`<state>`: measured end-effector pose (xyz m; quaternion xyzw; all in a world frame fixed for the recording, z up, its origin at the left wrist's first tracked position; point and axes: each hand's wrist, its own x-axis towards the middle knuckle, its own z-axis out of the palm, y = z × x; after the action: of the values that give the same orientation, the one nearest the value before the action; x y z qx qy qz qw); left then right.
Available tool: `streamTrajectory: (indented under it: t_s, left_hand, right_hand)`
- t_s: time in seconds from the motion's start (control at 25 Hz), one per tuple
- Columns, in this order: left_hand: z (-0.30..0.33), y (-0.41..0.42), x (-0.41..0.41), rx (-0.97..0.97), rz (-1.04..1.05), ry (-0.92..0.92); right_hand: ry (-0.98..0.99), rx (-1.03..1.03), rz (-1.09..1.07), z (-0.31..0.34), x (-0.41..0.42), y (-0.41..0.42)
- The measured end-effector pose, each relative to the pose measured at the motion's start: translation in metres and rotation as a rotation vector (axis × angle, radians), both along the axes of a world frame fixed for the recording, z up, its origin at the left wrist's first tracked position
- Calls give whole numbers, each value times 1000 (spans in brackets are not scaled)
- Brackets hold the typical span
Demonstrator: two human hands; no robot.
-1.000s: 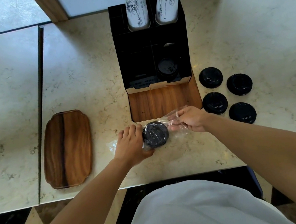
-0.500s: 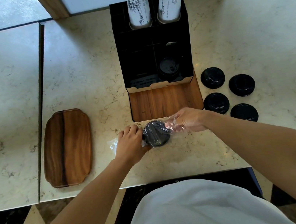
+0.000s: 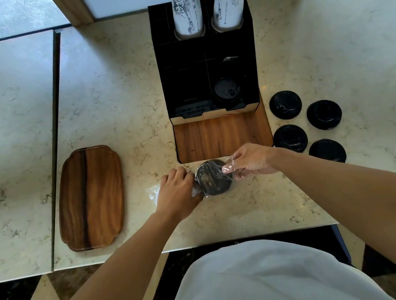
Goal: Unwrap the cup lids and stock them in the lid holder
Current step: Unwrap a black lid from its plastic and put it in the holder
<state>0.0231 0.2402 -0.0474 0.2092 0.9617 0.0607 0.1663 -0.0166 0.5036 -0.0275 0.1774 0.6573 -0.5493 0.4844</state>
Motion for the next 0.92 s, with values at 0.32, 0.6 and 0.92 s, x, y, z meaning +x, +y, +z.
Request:
streamTrajectory:
  t_s: [0.32,0.6,0.92]
  left_hand:
    - [-3,-9,-3,-18,1,6]
    - [-6,-24,-6,-36,25,19]
    - [-5,-28,-6,-57,12,17]
  right_hand:
    - [44,-3,-35,3,2,23]
    - [172,78,-100,2,0,33]
    - [281,165,-288,1,6,29]
